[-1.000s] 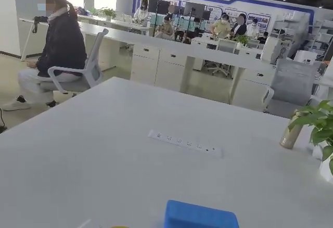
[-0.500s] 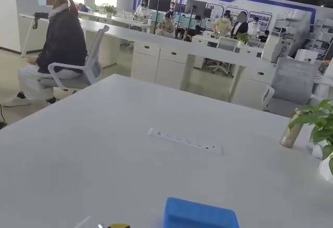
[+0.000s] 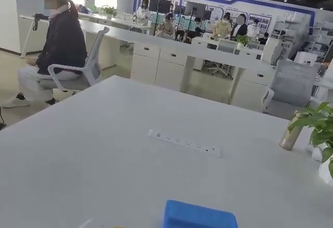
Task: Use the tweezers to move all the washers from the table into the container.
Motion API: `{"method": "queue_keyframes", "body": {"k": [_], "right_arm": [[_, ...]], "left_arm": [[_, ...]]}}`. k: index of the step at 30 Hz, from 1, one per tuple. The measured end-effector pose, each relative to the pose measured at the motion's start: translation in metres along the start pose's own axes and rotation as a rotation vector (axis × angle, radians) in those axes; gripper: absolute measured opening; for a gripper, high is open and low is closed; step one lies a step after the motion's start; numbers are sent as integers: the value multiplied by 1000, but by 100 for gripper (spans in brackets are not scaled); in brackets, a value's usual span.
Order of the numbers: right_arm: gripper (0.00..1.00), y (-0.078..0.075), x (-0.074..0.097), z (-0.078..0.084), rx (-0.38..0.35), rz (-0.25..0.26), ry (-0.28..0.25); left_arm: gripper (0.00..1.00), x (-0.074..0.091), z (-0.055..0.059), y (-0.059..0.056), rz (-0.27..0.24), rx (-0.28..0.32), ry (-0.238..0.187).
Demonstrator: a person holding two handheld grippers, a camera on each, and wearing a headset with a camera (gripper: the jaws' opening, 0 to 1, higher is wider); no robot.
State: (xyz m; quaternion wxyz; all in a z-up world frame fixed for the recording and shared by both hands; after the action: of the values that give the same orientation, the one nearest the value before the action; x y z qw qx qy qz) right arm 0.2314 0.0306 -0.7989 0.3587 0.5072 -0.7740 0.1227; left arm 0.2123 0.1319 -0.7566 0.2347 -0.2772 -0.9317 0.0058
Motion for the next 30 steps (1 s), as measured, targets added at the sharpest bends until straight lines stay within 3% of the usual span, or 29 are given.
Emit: {"method": "queue_keyframes", "body": {"k": [12, 30], "right_arm": [[3, -8, 32, -40, -46, 20, -110], [3, -37, 45, -71, -65, 48, -183]], "left_arm": [[83, 0, 1, -1, 2, -5, 8], [82, 0, 2, 0, -3, -1, 11]]}}
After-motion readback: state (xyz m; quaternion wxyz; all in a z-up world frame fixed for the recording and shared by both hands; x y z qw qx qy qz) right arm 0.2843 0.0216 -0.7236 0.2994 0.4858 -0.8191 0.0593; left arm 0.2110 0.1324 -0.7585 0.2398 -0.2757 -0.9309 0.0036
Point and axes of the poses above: the centre of the closed fingertips' face, and the gripper's own axes: x roughly backward along the fingers, y roughly to its left, z roughly out of its underside, the point moved 2 cm from there along x, roughly backward along the fingers, and after that the axes turned 5 degrees about y, right-handed, at the moved point
